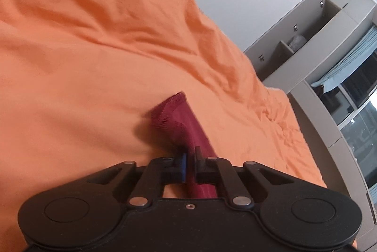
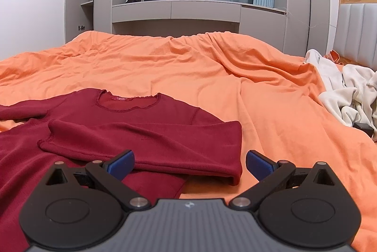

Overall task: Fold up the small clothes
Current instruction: 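Lift the held sleeve, lay it across the shirt body, open left tool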

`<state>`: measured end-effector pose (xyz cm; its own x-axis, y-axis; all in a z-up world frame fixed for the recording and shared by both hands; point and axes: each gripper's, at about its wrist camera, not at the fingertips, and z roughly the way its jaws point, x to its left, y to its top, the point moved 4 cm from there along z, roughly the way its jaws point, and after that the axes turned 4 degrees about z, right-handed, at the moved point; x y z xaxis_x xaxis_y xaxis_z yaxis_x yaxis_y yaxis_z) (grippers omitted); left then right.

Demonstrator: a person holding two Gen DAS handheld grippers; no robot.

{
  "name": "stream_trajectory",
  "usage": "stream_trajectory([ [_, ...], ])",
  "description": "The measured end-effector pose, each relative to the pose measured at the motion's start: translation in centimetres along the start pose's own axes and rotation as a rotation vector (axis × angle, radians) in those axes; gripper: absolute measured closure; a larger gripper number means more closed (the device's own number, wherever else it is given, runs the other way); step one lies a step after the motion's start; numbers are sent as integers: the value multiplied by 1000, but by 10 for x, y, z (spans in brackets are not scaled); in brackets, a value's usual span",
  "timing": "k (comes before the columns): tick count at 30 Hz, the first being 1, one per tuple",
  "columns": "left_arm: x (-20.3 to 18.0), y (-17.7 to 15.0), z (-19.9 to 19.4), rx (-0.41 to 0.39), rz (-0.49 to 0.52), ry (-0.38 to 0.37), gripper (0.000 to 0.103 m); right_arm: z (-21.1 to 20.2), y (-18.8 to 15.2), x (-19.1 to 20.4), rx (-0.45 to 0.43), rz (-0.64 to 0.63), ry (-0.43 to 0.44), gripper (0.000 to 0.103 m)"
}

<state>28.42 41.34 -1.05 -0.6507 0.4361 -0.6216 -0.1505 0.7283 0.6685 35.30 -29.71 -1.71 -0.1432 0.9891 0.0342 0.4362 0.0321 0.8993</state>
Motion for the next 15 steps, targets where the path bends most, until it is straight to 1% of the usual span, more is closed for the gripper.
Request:
stream_trajectory([
  [2, -12, 2, -7, -36, 54, -24, 99, -1, 1, 0, -4, 1, 3, 0],
  [4, -31, 3, -18, -79, 133, -58, 99, -3, 2, -1, -11, 3, 5, 0],
  [8, -83, -4, -40, -124, 257, -165, 99, -7, 3, -5, -20, 17, 6, 0],
  [11, -130, -19, -60, -148, 356, -263, 99, -9, 4, -8, -25, 30, 9, 0],
  [15, -194, -55, -89, -146, 503, -398, 99, -12, 5, -12, -32, 45, 11, 0],
])
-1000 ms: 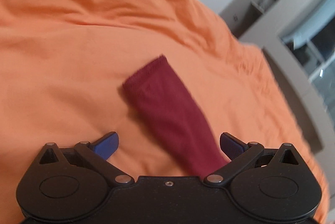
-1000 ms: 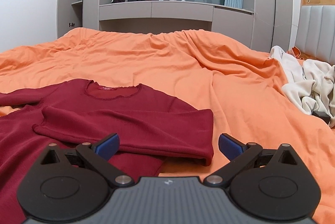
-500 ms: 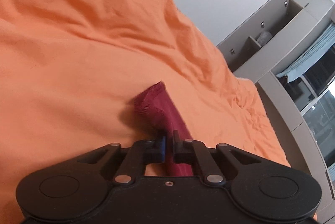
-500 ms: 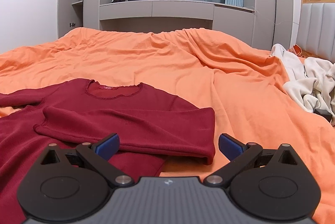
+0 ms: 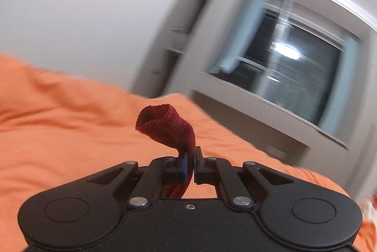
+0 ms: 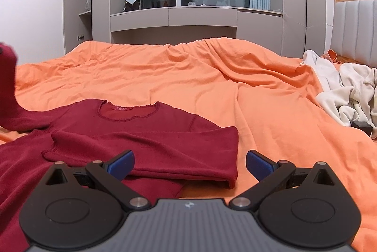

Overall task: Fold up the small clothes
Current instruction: 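Lift the held sleeve, lay it across the shirt body, open left tool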

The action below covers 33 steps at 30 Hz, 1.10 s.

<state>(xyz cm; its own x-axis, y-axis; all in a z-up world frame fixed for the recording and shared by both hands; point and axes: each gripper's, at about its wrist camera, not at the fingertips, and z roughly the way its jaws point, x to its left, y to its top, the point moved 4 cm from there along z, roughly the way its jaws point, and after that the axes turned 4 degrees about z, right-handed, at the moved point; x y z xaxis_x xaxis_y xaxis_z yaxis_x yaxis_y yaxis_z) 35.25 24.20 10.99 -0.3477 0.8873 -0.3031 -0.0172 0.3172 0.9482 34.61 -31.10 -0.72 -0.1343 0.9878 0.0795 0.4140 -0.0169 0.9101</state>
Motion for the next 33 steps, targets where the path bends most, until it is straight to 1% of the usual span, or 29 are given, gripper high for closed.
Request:
stream_trajectory([
  [3, -55, -10, 3, 32, 59, -100, 99, -2, 2, -3, -7, 12, -2, 0],
  [7, -120, -36, 4, 91, 121, -213, 99, -3, 4, -10, -11, 38, -2, 0],
  [10, -161, -65, 4, 143, 175, -289, 99, -3, 5, -13, -9, 58, -3, 0],
  [13, -193, -102, 3, 214, 256, -356, 99, -4, 5, -16, -7, 73, -5, 0],
  [18, -227, -164, -7, 347, 393, -455, 99, -3, 6, -20, 2, 94, -12, 0],
  [21, -232, -195, -11, 431, 469, -504, 99, -2, 5, -21, 9, 100, -13, 0],
  [24, -237, -218, -18, 498, 512, -545, 97, -1, 4, -19, 17, 96, -15, 0],
  [27, -236, -228, -21, 554, 544, -575, 93, 1, 3, -18, 26, 93, -13, 0],
  [29, -235, -230, -23, 595, 542, -596, 85, 3, 2, -17, 34, 88, -11, 0],
  [30, -233, -231, -22, 616, 531, -609, 79, 4, 1, -15, 38, 82, -9, 0],
  [31, -232, -231, -22, 633, 518, -622, 69, 5, 1, -14, 42, 78, -7, 0],
  [32, -231, -229, -22, 646, 507, -636, 64, 6, 0, -13, 46, 73, -4, 0],
  [33, -230, -228, -21, 656, 495, -646, 52, 7, -1, -11, 51, 67, 0, 0],
])
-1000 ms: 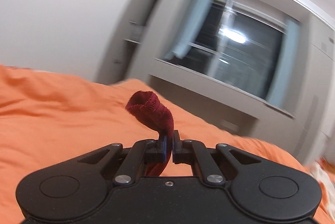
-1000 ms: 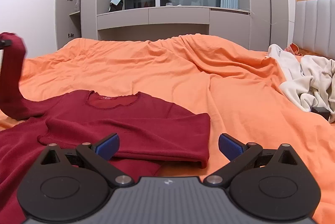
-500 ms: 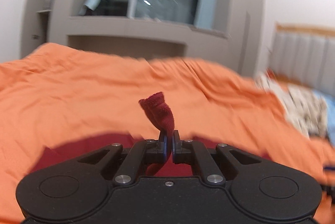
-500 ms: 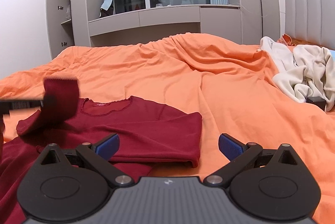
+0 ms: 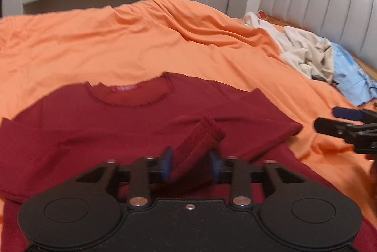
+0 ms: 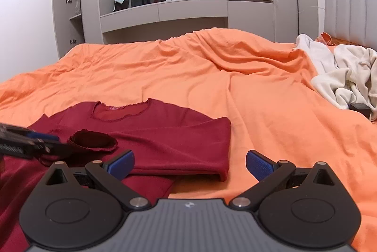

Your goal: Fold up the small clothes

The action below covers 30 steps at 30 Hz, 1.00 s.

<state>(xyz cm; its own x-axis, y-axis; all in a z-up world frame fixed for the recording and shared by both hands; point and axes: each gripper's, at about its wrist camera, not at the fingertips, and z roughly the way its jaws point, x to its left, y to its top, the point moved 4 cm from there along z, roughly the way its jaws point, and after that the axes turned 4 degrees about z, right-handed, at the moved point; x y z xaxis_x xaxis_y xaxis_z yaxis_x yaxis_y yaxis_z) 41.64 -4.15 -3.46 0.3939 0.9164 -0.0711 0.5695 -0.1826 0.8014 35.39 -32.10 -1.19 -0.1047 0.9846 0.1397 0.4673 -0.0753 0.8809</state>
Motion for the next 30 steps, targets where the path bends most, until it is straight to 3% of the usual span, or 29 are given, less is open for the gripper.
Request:
stream_trajectory([
  [1, 2, 0, -2, 1, -9, -8, 39, 1, 0, 1, 5, -5, 4, 0],
  [3, 10, 0, -7, -7, -25, -4, 29, 4, -2, 5, 14, -20, 10, 0],
  [9, 55, 8, -34, -46, -121, 53, 8, 10, -7, 22, 26, -91, 27, 0],
  [12, 90, 9, -51, -70, -173, 125, 5, 13, -5, 34, 23, -135, 47, 0],
  [17, 164, 1, -87, -112, -250, 338, 4, 24, 0, 62, 36, -203, 103, 0],
  [21, 208, -15, -107, -61, -258, 476, 3, 39, 1, 85, 50, -258, 132, 0],
  [24, 226, -27, -112, 0, -269, 489, 2, 46, 2, 98, 59, -260, 162, 2],
  [30, 238, -50, -88, 142, -282, 400, 2, 60, -3, 127, 61, -370, 197, 27],
])
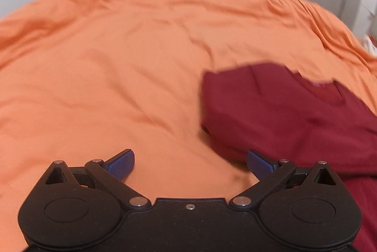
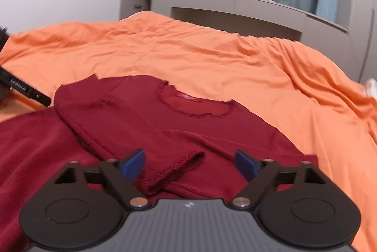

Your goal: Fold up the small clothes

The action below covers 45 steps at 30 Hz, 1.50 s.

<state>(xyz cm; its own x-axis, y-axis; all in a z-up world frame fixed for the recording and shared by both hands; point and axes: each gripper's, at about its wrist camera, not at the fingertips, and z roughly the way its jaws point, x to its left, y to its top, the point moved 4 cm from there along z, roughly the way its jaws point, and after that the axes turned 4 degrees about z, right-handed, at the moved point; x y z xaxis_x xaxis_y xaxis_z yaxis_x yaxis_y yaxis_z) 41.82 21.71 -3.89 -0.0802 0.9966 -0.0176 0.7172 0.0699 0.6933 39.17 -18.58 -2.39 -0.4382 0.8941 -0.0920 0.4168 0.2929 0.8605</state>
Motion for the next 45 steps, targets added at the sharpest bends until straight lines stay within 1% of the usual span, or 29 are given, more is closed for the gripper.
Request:
stream_trajectory([
  [1, -3, -3, 3, 13, 18, -15, 3, 3, 0, 3, 3, -12, 8, 30],
  [2, -8, -9, 5, 24, 41, -21, 4, 6, -1, 6, 7, -22, 19, 32],
  [3, -11, -10, 7, 33, 64, -14, 4, 8, -2, 10, 11, -30, 27, 33],
  [6, -25, -17, 13, 55, 170, 52, 4, 14, -5, 12, 22, -36, 30, 34],
  [9, -41, -19, 17, 42, 280, 126, 12, 15, -10, 10, 26, -17, 36, 33],
  [12, -49, -16, 17, 5, 342, 160, 19, 16, -11, 7, 26, 4, 42, 33],
  [14, -51, -11, 16, -24, 367, 185, 26, 18, -12, 6, 29, 7, 49, 33],
  [16, -54, -8, 17, -48, 388, 196, 38, 19, -14, 8, 33, 0, 59, 34],
  [17, -55, -7, 18, -58, 400, 193, 42, 20, -15, 9, 37, -5, 65, 36],
  [19, -59, -6, 18, -77, 428, 181, 55, 20, -16, 11, 42, -14, 71, 41],
  [20, -62, -6, 17, -88, 443, 177, 58, 20, -16, 11, 42, -16, 73, 41],
  [22, -67, -7, 14, -112, 472, 162, 73, 20, -17, 12, 43, -17, 75, 41],
  [23, -69, -7, 12, -127, 485, 153, 77, 20, -17, 11, 44, -15, 75, 41],
  [25, -72, -6, 8, -155, 499, 138, 88, 21, -17, 12, 45, -14, 75, 41],
  [26, -72, -6, 6, -168, 501, 132, 89, 21, -18, 12, 45, -15, 75, 41],
  [28, -72, -5, 2, -193, 498, 125, 94, 20, -18, 12, 45, -18, 74, 41],
  [31, -71, -4, -3, -222, 481, 121, 96, 19, -18, 13, 46, -24, 76, 41],
  [33, -67, -2, -6, -231, 444, 122, 97, 20, -18, 15, 53, -33, 78, 42],
  [34, -63, 0, -8, -224, 407, 124, 97, 21, -18, 16, 58, -40, 79, 42],
  [36, -53, 3, -7, -180, 314, 118, 97, 22, -19, 18, 67, -55, 77, 44],
  [37, -45, 4, -4, -129, 244, 108, 97, 22, -19, 19, 69, -61, 77, 44],
  [38, -38, 2, 0, -81, 177, 85, 97, 22, -20, 20, 70, -66, 76, 44],
  [39, -30, 1, 5, -42, 112, 46, 97, 22, -20, 20, 71, -67, 76, 44],
  [40, -25, -1, 8, -24, 74, 23, 97, 22, -21, 20, 73, -67, 77, 44],
  [42, -20, -3, 11, -10, 44, 7, 97, 22, -21, 19, 74, -65, 78, 45],
  [45, -23, -4, 11, 3, 56, 20, 97, 21, -21, 19, 72, -66, 76, 43],
])
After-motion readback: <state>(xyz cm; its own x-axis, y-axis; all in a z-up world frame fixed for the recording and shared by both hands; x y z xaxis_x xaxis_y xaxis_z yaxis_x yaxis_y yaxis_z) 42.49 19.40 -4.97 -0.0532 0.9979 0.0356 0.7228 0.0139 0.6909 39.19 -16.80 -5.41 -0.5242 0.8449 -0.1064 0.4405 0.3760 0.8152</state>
